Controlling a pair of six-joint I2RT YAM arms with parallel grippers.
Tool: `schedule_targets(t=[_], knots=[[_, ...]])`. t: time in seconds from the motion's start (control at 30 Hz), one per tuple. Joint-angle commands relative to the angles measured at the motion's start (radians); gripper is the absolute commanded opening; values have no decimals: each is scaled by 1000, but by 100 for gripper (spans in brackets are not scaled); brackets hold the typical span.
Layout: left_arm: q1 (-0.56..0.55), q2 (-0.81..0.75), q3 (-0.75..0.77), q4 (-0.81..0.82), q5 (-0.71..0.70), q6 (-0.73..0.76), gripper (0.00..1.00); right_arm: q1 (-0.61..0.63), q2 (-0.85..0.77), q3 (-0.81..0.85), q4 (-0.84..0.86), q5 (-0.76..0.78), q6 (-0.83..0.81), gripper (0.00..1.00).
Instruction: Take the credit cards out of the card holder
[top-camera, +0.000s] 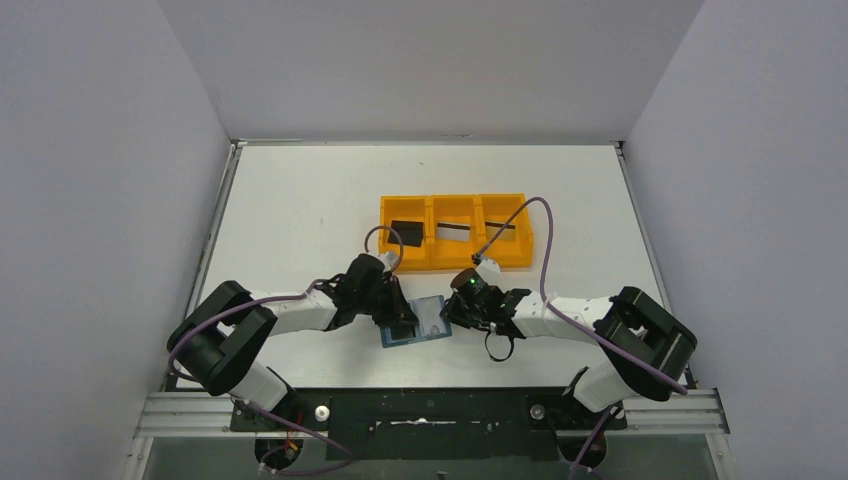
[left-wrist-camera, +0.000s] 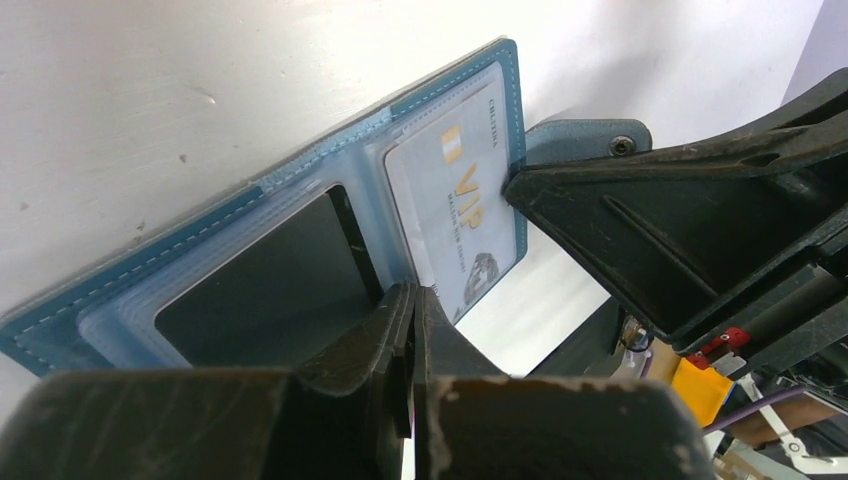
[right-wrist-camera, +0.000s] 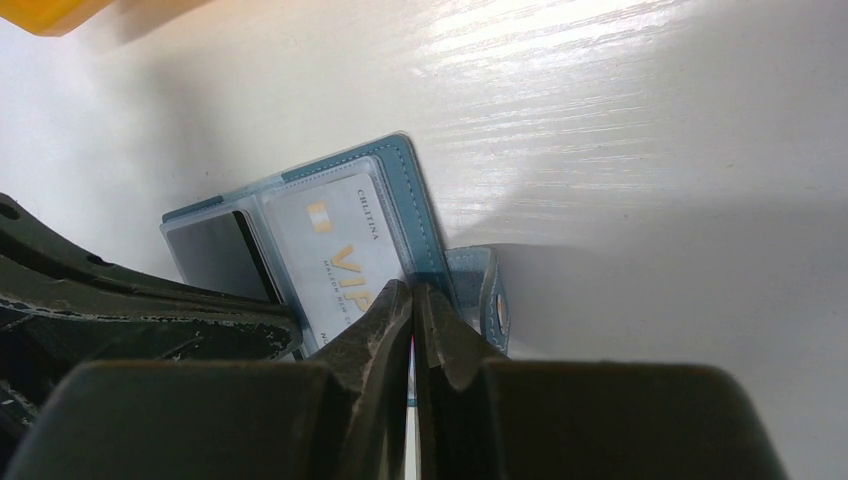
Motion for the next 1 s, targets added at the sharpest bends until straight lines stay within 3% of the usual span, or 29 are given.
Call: schedule_targets(t=[0.0, 0.03, 0.17, 0.3, 0.5, 0.63, 0.77, 0.97], knots=[[10, -42, 37, -9, 19, 28, 0, 8, 35, -10, -74, 27, -11, 1], [11, -46, 36, -9, 20, 25, 0, 8, 34, -10, -72, 24, -12, 2], [8, -41, 31, -5, 14, 13, 31, 9, 43, -1, -67, 7, -22, 3], [-6, -8, 27, 14, 16, 12, 42, 8, 27, -30, -3, -30, -17, 8], [-14, 18, -22, 13, -45, -16, 44, 6, 1, -60, 64, -70, -23, 20], [-14, 21, -56, 36, -59, -25, 44, 3, -15, -83, 122, -106, -34, 21], [-13, 34, -71, 65, -53, -26, 44, -2, -8, -129, 283, -211, -47, 15], [-13, 46, -89, 89, -60, -42, 44, -2, 37, -106, 259, -241, -52, 1]])
